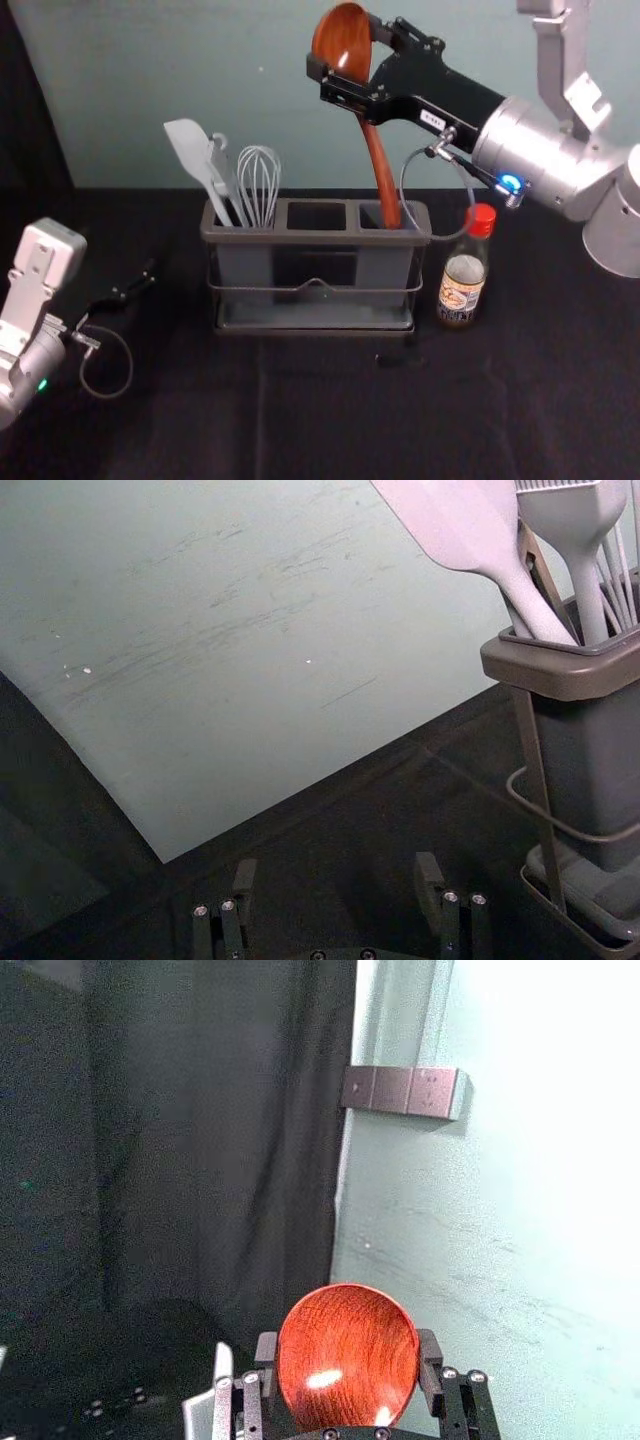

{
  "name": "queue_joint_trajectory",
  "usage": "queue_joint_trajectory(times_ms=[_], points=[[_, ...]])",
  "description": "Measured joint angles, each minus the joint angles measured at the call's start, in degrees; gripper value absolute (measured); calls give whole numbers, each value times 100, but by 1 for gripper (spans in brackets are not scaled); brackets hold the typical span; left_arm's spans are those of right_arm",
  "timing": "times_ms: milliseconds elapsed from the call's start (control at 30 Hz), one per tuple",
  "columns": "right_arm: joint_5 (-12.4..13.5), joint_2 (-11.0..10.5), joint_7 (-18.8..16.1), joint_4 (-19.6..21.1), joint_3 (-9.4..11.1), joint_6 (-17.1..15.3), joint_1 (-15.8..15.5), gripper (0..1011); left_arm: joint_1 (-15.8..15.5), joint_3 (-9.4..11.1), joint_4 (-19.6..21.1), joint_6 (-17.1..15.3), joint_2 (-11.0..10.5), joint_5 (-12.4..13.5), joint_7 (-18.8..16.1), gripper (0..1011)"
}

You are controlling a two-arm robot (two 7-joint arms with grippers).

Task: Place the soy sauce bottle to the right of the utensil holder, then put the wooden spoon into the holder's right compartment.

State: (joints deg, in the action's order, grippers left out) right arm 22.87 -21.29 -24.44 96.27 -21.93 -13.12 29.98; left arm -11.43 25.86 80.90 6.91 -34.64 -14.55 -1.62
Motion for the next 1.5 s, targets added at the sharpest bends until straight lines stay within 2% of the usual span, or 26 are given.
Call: queue_joint_trajectory(times_ms=[267,833,1267,1500], points=[[-13,69,71,-584,-162,-6,402,837,0,0,0,0,0,0,0,1011],[-83,277,43,-1548,-406,98,878,836,0,0,0,0,0,0,0,1012],[-136,327,-34,-1789,-505,118,905,837,0,0,0,0,0,0,0,1012],[-59,156,-61,-1505,-439,15,662,837,0,0,0,0,0,0,0,1011]])
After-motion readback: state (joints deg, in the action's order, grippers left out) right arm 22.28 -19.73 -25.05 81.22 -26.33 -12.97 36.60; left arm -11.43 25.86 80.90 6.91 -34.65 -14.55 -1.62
